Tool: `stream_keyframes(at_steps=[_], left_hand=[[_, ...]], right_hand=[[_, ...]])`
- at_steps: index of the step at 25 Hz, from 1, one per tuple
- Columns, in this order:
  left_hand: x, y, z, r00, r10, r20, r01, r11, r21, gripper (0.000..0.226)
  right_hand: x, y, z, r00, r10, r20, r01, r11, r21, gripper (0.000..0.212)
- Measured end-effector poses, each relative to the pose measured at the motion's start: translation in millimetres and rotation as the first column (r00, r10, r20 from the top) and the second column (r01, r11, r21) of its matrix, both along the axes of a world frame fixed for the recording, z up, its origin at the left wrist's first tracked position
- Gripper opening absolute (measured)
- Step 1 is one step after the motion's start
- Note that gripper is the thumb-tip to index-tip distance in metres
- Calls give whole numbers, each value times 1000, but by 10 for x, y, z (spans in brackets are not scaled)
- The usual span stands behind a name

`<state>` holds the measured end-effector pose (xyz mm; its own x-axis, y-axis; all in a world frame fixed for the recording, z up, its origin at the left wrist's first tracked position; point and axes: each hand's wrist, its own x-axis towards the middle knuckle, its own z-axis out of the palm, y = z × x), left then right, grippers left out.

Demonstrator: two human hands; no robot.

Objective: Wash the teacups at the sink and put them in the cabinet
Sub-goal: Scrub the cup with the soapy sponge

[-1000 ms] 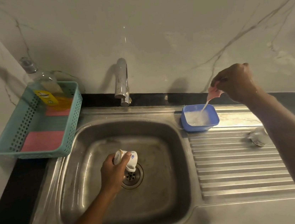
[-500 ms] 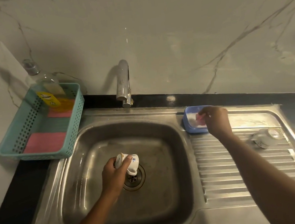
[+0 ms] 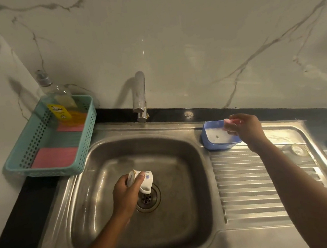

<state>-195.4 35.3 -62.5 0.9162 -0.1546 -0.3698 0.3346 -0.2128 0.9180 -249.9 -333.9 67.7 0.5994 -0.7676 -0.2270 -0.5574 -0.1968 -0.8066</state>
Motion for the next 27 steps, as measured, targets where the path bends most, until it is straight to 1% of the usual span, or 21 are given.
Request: stream_keyframes(at_steps=[1, 3, 5, 6, 8, 12, 14, 15, 16, 17, 18, 19, 20, 21, 22, 24, 25, 26, 27], left_hand=[[2, -1, 3, 1000, -2, 3, 2, 1000, -4, 54], [6, -6, 7, 1000, -6, 6, 6, 1000, -10, 53], [6, -14, -3, 1000, -6, 6, 6, 1000, -9, 49], [5, -21, -2, 1000, -1, 5, 1, 1000, -7, 46], [6, -33, -12, 1000, -4, -1, 4, 1000, -10, 43], [38, -35, -48, 1000, 2, -6, -3, 1000, -17, 42], [47, -37, -60, 1000, 10, -17, -11, 1000, -26, 45], [50, -36, -62, 1000, 11, -22, -12, 999, -37, 46], [55, -37, -65, 999, 13, -33, -14, 999, -51, 46], [61, -41, -73, 998, 18, -54, -22, 997, -67, 45], [71, -48, -69, 997, 25, -79, -31, 996, -88, 41], [81, -52, -57, 994, 31, -103, -43, 993, -113, 34], [86, -61, -31, 991, 37, -126, -54, 990, -134, 27], [89, -73, -1, 989, 41, -143, -62, 987, -148, 22], [89, -83, 31, 987, 45, -154, -69, 986, -155, 20], [83, -98, 91, 986, 47, -160, -76, 981, -180, 21], [81, -94, 120, 986, 49, -161, -80, 978, -192, 22], [82, -84, 143, 985, 50, -162, -82, 976, -200, 23], [82, -64, 168, 985, 50, -164, -84, 975, -205, 23]], right_hand=[[20, -8, 40, 998, 44, -51, -49, 993, -105, 31], [61, -4, 148, 976, 123, -179, -172, 940, -295, 21], [99, -21, 208, 946, 173, -276, -280, 865, -417, 18], [122, -34, 224, 938, 178, -298, -303, 840, -451, 19], [154, -48, 252, 930, 180, -321, -322, 821, -472, 20], [213, -78, 296, 923, 189, -336, -349, 781, -518, 19], [213, -73, 268, 939, 183, -291, -313, 806, -502, 19], [194, -66, 226, 953, 174, -248, -274, 845, -459, 22], [169, -55, 172, 973, 158, -170, -211, 908, -362, 26], [130, -29, 114, 990, 122, -69, -133, 972, -195, 32], [91, 25, 63, 998, 53, 35, -54, 998, 22, 37], [45, 107, 15, 991, -50, 122, 22, 976, 218, 42], [12, 208, -25, 967, -167, 194, 84, 923, 375, 42], [-12, 319, -73, 926, -283, 250, 123, 851, 511, 38], [-25, 453, -129, 883, -366, 296, 109, 771, 627, 30], [-63, 792, -268, 845, -383, 373, -57, 630, 774, 12], [-94, 985, -327, 838, -368, 403, -155, 548, 822, 9], [-127, 1179, -380, 838, -358, 413, -225, 462, 858, 12], [-160, 1351, -435, 846, -351, 401, -253, 396, 882, 17]])
